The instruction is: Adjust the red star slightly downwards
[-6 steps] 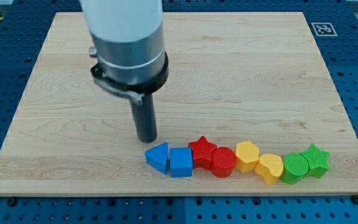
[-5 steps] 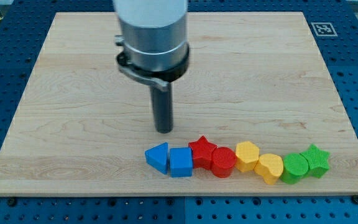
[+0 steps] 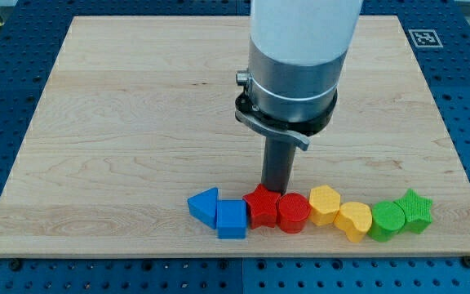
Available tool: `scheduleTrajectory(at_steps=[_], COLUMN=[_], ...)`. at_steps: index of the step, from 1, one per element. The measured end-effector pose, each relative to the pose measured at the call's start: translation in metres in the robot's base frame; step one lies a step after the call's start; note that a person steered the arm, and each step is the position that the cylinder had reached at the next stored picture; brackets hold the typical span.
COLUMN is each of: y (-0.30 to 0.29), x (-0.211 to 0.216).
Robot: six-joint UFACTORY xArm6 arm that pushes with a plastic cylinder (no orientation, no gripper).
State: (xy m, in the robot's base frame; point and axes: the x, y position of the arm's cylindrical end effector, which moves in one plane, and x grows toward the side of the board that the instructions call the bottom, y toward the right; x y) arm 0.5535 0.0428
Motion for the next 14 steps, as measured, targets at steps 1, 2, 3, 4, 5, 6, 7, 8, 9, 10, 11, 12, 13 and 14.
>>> scheduleTrajectory(at_steps=[1, 2, 3, 4, 5, 6, 7, 8, 9, 10, 11, 12, 13, 14], y=[0.000, 0.000, -0.024, -0.088, -0.141, -0.152, -0.139, -0.120, -0.093, -0.076, -0.073, -0.073, -0.071, -0.072], x=[-0.004, -0.016, -0.035, -0.038, -0.015, 0.046, 0.066, 0.066, 0.064, 0.066, 0.065, 0.066, 0.065, 0.066])
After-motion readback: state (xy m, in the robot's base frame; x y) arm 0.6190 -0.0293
